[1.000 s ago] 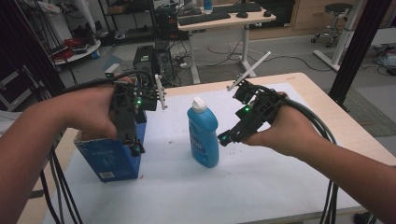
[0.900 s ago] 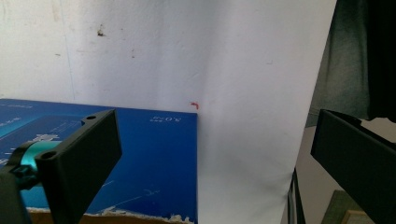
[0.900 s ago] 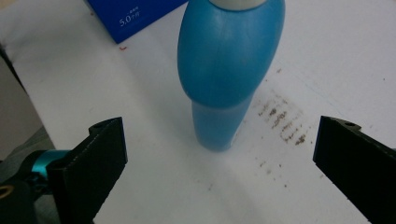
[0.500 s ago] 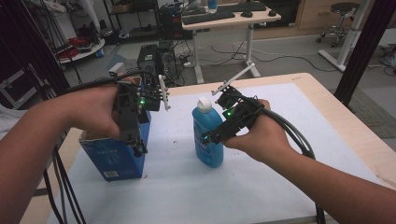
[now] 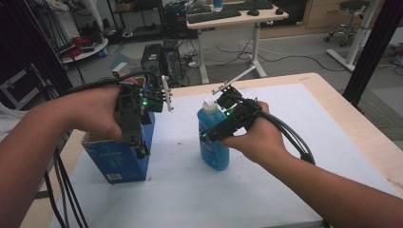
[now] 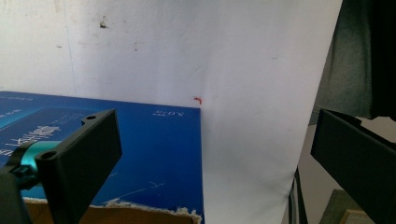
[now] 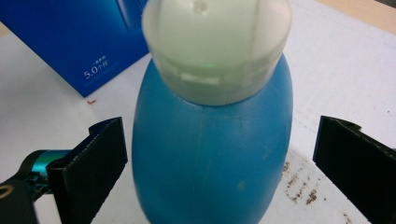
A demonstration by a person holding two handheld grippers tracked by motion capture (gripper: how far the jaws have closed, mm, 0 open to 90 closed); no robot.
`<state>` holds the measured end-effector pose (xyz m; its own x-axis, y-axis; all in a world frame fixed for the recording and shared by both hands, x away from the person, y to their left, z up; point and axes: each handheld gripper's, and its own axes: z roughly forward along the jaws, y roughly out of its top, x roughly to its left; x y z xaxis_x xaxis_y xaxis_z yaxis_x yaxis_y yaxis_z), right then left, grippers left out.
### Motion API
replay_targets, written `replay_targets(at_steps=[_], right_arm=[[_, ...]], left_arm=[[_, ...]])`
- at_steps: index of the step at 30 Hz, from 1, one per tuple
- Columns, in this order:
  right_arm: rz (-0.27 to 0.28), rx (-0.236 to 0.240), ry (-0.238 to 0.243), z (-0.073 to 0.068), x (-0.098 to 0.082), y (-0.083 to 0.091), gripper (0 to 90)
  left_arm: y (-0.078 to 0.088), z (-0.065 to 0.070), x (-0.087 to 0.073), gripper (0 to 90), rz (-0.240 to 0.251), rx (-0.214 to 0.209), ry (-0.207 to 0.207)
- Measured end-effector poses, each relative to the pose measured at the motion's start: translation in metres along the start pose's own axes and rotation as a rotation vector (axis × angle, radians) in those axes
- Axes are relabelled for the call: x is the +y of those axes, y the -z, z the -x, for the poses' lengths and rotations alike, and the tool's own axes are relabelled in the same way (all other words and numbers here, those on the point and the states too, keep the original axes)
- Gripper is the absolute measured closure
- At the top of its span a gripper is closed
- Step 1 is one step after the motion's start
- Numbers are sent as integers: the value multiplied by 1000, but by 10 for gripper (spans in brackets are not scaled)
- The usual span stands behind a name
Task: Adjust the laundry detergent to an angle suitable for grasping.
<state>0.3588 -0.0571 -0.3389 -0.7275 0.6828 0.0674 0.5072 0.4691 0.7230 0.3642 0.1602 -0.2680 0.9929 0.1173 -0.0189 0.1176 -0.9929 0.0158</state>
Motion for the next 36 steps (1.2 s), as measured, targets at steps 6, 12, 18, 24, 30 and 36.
replay_targets(at_steps=[6, 12, 18, 24, 30, 36], right_arm=[[19, -7, -21, -1, 1, -4, 19], [23, -24, -21, -5, -1, -10, 20], [41, -36, -25, -7, -1, -13, 24], [44, -49, -30, -6, 0, -15, 33], [51, -60, -38, -7, 0, -16, 48], [70, -62, -25, -9, 0, -15, 136]], left_arm=[[-1, 0, 3, 18, -1, 0, -5], [-1, 0, 4, 18, 1, -2, -7], [-2, 0, 3, 18, -1, -1, -3], [-2, -1, 2, 18, 0, -2, -3], [-3, -1, 1, 18, 0, -1, -1], [-3, -1, -1, 18, 3, -1, 0]])
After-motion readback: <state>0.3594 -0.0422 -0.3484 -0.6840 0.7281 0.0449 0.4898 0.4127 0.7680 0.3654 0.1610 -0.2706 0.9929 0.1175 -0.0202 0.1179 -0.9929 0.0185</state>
